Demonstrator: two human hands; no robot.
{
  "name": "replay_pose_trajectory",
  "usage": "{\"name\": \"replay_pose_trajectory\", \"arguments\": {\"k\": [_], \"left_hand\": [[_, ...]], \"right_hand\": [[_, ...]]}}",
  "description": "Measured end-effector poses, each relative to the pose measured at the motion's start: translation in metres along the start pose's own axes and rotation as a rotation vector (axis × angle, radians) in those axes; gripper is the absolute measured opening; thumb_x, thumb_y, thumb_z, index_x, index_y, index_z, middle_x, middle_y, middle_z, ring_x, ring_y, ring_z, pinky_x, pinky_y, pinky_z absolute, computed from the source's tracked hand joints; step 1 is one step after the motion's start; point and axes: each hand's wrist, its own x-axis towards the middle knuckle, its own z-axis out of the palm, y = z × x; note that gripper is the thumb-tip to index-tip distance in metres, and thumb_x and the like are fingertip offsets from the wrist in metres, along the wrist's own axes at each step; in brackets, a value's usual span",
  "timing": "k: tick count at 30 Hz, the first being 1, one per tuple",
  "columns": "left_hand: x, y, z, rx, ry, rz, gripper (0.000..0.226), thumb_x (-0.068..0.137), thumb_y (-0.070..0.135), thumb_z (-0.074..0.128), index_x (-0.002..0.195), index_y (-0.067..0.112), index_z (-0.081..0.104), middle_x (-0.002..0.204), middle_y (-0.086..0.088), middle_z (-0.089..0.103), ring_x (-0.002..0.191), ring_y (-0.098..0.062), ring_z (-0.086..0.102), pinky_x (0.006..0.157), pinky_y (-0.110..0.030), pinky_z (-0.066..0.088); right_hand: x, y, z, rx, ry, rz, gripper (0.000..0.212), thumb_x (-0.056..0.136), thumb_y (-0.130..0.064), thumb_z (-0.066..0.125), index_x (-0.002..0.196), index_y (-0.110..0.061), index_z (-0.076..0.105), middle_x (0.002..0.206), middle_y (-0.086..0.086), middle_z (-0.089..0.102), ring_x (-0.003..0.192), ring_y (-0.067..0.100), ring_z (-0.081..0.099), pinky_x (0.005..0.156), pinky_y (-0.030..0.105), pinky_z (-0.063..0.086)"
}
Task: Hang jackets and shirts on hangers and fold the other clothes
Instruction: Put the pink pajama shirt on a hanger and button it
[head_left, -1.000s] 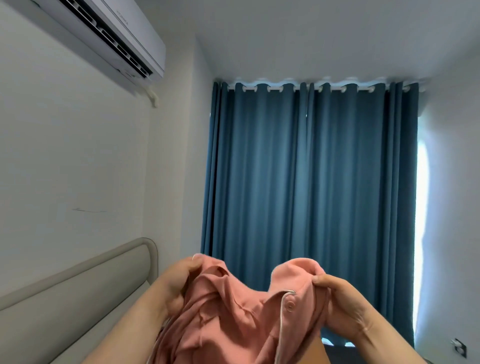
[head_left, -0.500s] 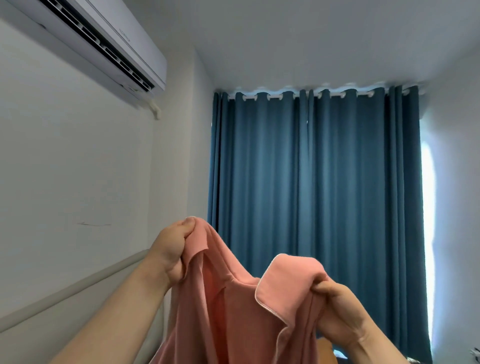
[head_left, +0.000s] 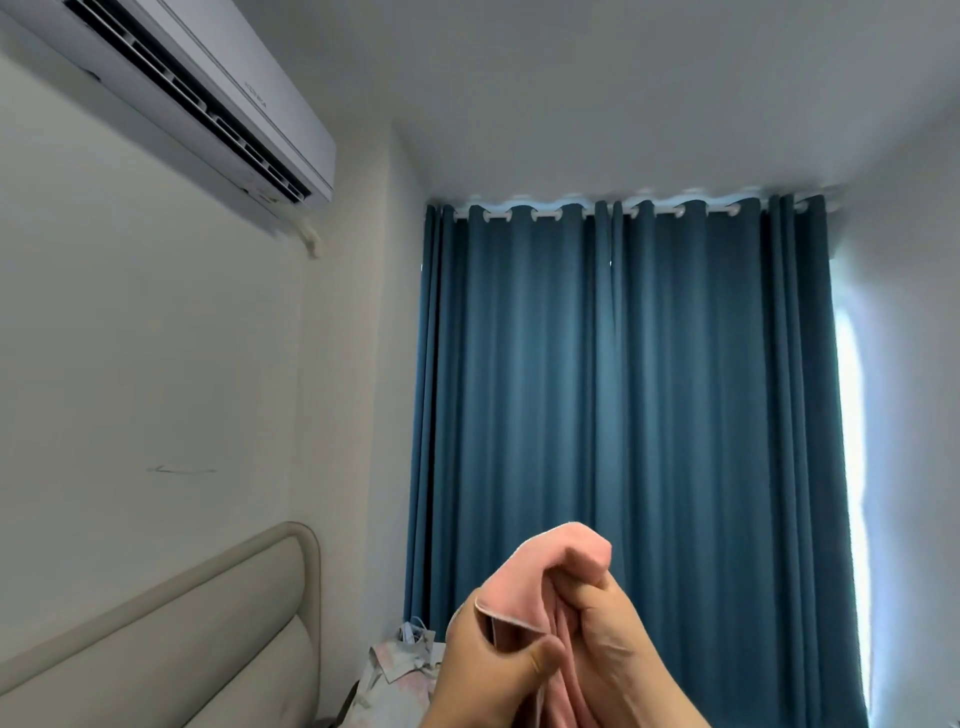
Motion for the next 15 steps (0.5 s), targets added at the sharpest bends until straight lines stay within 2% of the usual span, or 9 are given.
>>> {"name": "replay_pose_trajectory", "arguments": {"k": [1, 2, 4, 5, 7, 10, 12, 13, 15], "left_hand": [[-0.002, 0.003, 0.002, 0.017, -0.081, -0.030, 0.055, 0.073, -0.001, 0.061, 0.128, -0.004, 0.053, 0.120, -0.023, 0.059, 0.113, -0.039, 0.056, 0.100, -0.042, 0.044], [-0.001, -0.004, -0.002, 0.047, -0.081, -0.100, 0.052, 0.074, -0.006, 0.058, 0.124, 0.006, 0.061, 0.113, -0.020, 0.065, 0.106, -0.030, 0.062, 0.094, -0.035, 0.048], [-0.001, -0.022, -0.014, 0.075, 0.054, -0.161, 0.037, 0.068, 0.000, 0.062, 0.100, 0.016, 0.072, 0.091, -0.012, 0.072, 0.090, -0.020, 0.068, 0.076, -0.021, 0.053], [-0.002, -0.027, -0.022, 0.110, 0.154, -0.180, 0.034, 0.064, 0.003, 0.063, 0.096, 0.012, 0.070, 0.089, -0.015, 0.072, 0.091, -0.026, 0.069, 0.073, -0.025, 0.054], [0.002, -0.032, -0.026, 0.063, 0.205, -0.268, 0.041, 0.061, -0.001, 0.057, 0.101, 0.001, 0.065, 0.093, -0.026, 0.069, 0.092, -0.038, 0.067, 0.073, -0.037, 0.054], [0.002, -0.019, -0.029, -0.201, 0.151, -0.331, 0.031, 0.067, -0.018, 0.043, 0.090, -0.009, 0.062, 0.068, -0.025, 0.066, 0.059, -0.022, 0.065, 0.052, -0.022, 0.049], [0.000, -0.007, -0.032, -0.297, 0.107, -0.355, 0.024, 0.071, -0.024, 0.041, 0.077, -0.014, 0.062, 0.064, -0.026, 0.064, 0.055, -0.022, 0.065, 0.050, -0.021, 0.050], [0.001, -0.005, -0.036, -0.311, 0.099, -0.376, 0.029, 0.075, -0.024, 0.040, 0.071, -0.012, 0.066, 0.068, -0.028, 0.064, 0.059, -0.024, 0.067, 0.053, -0.023, 0.052], [0.005, -0.006, -0.046, -0.290, 0.120, -0.413, 0.050, 0.083, -0.028, 0.035, 0.061, -0.003, 0.073, 0.068, -0.023, 0.068, 0.059, -0.020, 0.069, 0.052, -0.022, 0.053]], "right_hand": [[0.002, -0.002, -0.005, -0.047, -0.012, -0.003, 0.021, 0.091, 0.003, 0.040, 0.080, -0.008, 0.054, 0.077, 0.013, 0.054, 0.072, 0.025, 0.056, 0.067, 0.036, 0.045], [0.002, -0.003, -0.003, -0.147, -0.031, -0.014, 0.018, 0.091, 0.004, 0.041, 0.083, -0.004, 0.055, 0.079, 0.017, 0.057, 0.073, 0.029, 0.058, 0.066, 0.037, 0.048], [-0.005, -0.010, 0.004, -0.320, 0.014, -0.101, 0.015, 0.084, 0.012, 0.049, 0.095, 0.006, 0.056, 0.083, 0.025, 0.063, 0.074, 0.033, 0.064, 0.062, 0.037, 0.054], [-0.006, -0.014, 0.007, -0.362, 0.027, -0.158, 0.027, 0.076, 0.014, 0.057, 0.102, 0.008, 0.055, 0.084, 0.024, 0.066, 0.073, 0.031, 0.067, 0.060, 0.035, 0.056], [-0.009, -0.025, 0.007, -0.382, -0.008, -0.183, 0.055, 0.062, 0.003, 0.066, 0.115, 0.005, 0.051, 0.090, 0.019, 0.069, 0.074, 0.027, 0.069, 0.058, 0.034, 0.057], [-0.016, -0.041, 0.008, -0.198, -0.035, 0.017, 0.054, 0.079, -0.003, 0.060, 0.127, -0.020, 0.042, 0.093, 0.017, 0.060, 0.059, 0.025, 0.063, 0.044, 0.032, 0.053], [-0.019, -0.048, 0.009, -0.320, -0.110, 0.191, 0.057, 0.073, -0.003, 0.064, 0.127, 0.000, 0.046, 0.084, 0.014, 0.047, 0.058, 0.022, 0.050, 0.045, 0.028, 0.048], [-0.021, -0.050, 0.008, -0.432, -0.153, 0.237, 0.055, 0.070, -0.004, 0.067, 0.121, 0.007, 0.050, 0.080, 0.013, 0.046, 0.058, 0.019, 0.047, 0.047, 0.025, 0.045], [-0.021, -0.052, 0.004, -0.605, -0.211, 0.267, 0.042, 0.070, -0.004, 0.072, 0.109, 0.002, 0.058, 0.071, 0.011, 0.051, 0.055, 0.015, 0.050, 0.048, 0.025, 0.045]]}}
